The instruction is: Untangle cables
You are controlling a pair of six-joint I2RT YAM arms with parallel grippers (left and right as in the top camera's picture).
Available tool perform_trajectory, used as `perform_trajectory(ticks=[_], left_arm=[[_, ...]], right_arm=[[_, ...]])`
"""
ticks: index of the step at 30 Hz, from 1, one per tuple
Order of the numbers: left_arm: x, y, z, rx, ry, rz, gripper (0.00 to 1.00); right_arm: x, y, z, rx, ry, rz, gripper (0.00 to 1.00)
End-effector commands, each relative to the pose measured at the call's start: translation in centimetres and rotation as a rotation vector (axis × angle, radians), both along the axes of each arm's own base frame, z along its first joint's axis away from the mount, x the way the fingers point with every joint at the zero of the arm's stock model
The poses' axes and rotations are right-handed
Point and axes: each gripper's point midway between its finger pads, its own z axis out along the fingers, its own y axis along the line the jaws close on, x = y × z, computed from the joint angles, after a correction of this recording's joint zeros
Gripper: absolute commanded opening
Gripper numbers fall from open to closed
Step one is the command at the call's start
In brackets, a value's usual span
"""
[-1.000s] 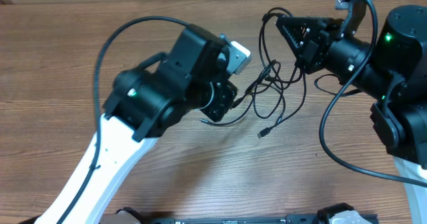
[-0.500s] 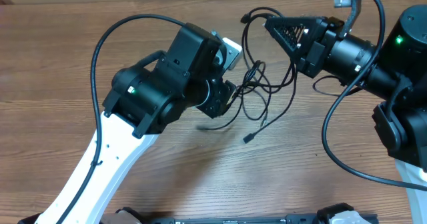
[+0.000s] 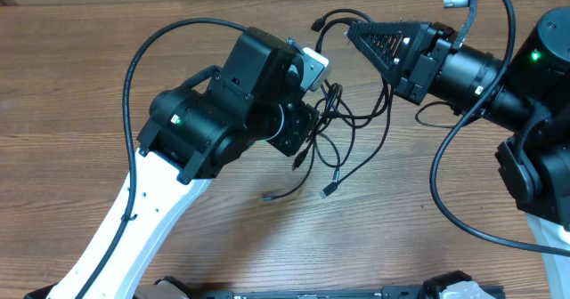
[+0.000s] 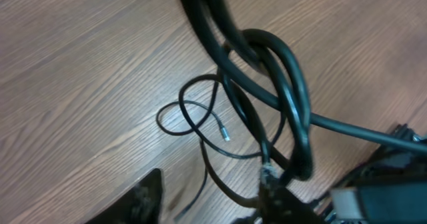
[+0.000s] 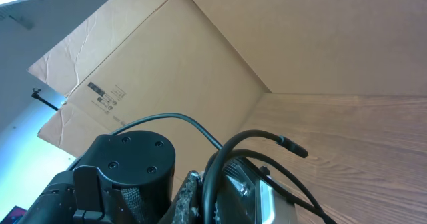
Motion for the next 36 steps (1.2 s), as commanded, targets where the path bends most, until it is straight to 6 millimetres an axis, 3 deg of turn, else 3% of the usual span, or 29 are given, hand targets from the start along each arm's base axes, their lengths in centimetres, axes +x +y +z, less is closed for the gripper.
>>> perform_trajectory(ticks=[1, 3, 7, 15, 25, 36], left_arm=[[-0.3, -0.8, 0.2, -0.041, 0.02, -0.034, 0.37], [-0.3, -0.9, 0.2, -0.044, 0.021, -0.037, 0.33], [-0.5, -1.0, 0.2, -0.05, 0.027, -0.044, 0.4], [-0.6, -1.1, 0.2, -0.053, 0.029, -0.051, 0.42], [-0.4, -2.3, 1.2, -0.106, -0.003, -0.099, 0.42], [0.3, -3.0, -0.3, -0.089, 0.03, -0.103, 0.22]], right_arm=[[-1.3, -0.2, 2.2, 0.026, -0.055, 0.003, 0.04], [-1.1, -0.4, 2.2, 0.025, -0.056, -0.014, 0.04], [-0.7, -0.7, 2.1, 0.024, -0.054, -0.042, 0.04], [0.3, -0.6, 1.4, 0.015, -0.031, -0.056, 0.04], [-0.9, 1.6, 1.2, 0.035, 0.003, 0.044, 0.04], [-2.4, 2.5, 2.3, 0.074, -0.007, 0.138, 0.04]])
